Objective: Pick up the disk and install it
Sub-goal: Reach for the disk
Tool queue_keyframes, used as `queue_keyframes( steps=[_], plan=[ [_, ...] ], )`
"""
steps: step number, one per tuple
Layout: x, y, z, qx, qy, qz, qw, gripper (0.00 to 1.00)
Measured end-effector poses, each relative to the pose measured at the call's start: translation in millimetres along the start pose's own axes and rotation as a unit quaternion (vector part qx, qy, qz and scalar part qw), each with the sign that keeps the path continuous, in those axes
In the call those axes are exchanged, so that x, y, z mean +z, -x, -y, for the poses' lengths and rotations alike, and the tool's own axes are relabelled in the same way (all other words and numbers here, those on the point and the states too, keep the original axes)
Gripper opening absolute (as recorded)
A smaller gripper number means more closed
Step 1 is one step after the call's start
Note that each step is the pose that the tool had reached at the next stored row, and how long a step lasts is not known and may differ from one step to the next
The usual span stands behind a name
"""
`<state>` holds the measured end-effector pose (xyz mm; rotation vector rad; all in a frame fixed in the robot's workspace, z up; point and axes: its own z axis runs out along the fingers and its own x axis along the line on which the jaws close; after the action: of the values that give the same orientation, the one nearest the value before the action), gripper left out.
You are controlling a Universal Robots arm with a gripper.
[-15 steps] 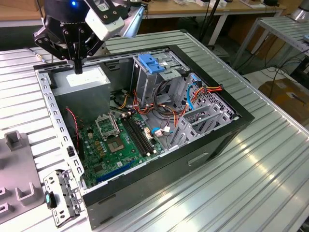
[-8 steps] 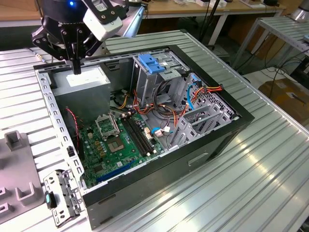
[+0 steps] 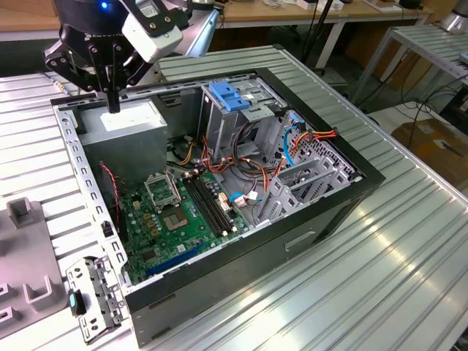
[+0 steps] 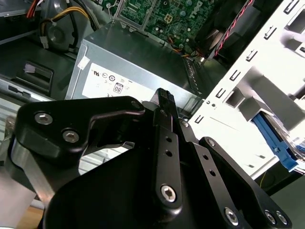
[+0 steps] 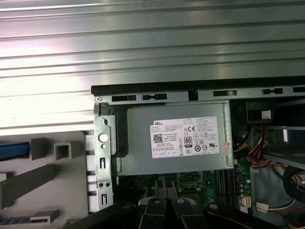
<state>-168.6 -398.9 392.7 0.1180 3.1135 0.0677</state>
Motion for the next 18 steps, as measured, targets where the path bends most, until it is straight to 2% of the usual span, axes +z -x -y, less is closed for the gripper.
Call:
queue_keyframes(
  steps=[18],
  plan=[
    [-0.3, -9.8, 0.7, 0.000, -0.0001, -0.0001, 1.00000, 0.11]
  ],
)
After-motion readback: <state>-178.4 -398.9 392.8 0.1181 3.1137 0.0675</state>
